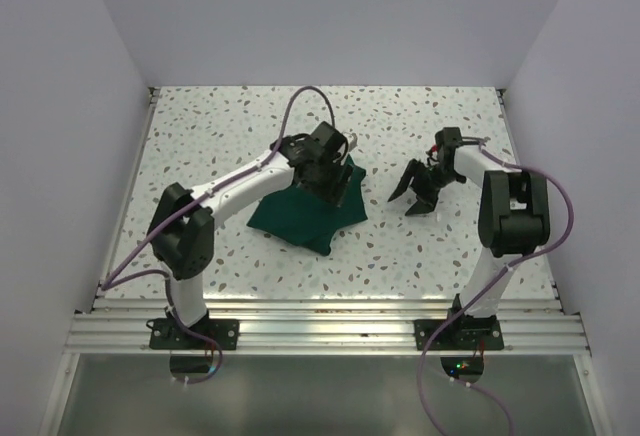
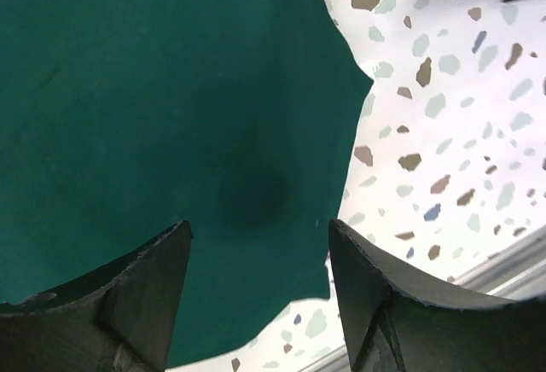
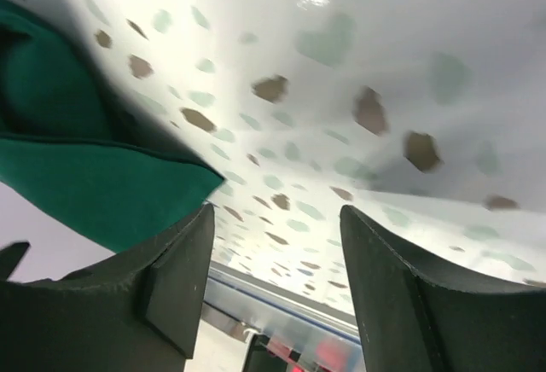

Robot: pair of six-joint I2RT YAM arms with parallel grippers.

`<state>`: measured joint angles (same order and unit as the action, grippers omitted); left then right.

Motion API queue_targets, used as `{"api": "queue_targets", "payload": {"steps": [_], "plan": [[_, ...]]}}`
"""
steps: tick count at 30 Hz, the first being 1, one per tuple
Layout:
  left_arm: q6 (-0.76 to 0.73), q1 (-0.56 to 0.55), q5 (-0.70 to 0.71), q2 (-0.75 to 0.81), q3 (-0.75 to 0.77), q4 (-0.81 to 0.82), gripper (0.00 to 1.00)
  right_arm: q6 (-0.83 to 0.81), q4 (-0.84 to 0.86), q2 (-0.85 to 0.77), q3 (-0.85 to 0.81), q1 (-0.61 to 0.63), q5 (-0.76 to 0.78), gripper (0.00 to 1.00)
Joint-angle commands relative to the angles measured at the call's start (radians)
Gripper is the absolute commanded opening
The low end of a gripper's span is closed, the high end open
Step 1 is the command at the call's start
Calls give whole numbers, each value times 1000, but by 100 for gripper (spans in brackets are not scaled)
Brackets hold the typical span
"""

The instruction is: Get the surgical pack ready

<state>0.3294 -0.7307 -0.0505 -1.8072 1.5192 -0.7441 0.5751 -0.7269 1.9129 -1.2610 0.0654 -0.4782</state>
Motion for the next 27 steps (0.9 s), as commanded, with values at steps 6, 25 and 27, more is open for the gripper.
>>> {"api": "queue_targets", "payload": {"steps": [6, 25, 27], "plan": [[28, -96, 152, -181, 196, -150, 69, -78, 44, -152, 135, -21, -34, 66], [103, -148, 221, -276, 229, -212, 40, -103, 78, -153, 170, -19, -83, 67], [102, -148, 213, -288, 248, -218, 30, -106, 78, -153, 170, -18, -95, 67]]}}
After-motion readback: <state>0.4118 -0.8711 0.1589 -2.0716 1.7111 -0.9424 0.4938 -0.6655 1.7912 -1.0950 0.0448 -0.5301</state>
